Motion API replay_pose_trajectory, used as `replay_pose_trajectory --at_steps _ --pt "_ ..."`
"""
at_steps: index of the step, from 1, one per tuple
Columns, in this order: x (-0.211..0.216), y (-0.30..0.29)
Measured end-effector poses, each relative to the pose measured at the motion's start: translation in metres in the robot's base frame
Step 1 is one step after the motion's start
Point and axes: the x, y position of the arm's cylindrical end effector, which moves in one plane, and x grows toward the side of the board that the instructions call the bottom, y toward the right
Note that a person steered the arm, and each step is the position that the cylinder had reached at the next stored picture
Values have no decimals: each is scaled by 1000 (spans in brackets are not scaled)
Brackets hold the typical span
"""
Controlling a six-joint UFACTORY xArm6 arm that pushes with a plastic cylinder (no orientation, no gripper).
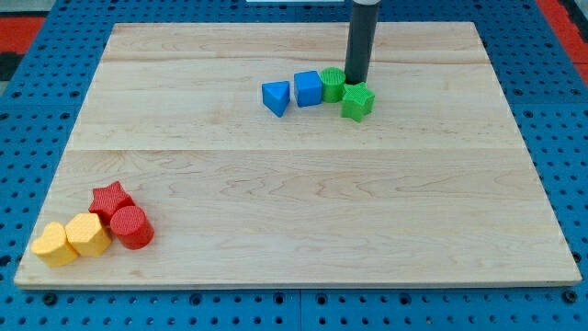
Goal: Move green star below green circle
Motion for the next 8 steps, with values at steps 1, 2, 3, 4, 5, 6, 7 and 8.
replay_pose_trajectory --at_steps 1,2,3,4,5,6,7,8 --pt "0 -4" --pt "0 -12" --pt "1 -16" --pt "1 13" --pt "1 47" --pt "3 79" --pt "19 88" --pt "27 80"
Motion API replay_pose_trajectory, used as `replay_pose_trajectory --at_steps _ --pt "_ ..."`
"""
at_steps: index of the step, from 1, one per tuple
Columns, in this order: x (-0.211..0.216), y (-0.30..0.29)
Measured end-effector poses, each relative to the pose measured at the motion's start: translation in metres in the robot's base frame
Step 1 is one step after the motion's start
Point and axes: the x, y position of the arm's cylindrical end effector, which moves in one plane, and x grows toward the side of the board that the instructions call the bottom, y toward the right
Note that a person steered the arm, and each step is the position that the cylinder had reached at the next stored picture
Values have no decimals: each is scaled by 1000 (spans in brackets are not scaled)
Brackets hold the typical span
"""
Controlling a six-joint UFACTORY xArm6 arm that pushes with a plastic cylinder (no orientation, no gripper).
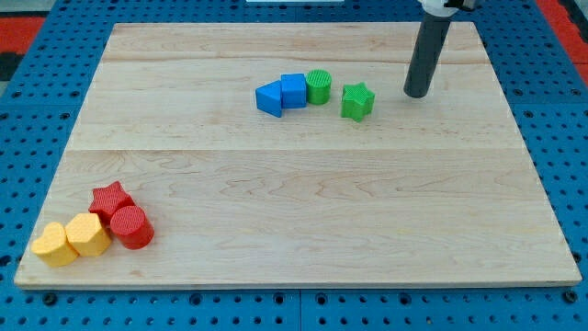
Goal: Move green star below green circle
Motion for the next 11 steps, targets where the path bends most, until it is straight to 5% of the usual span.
replay_pose_trajectory --at_steps 7,11 --pt "9 -93" --pt "45 -77"
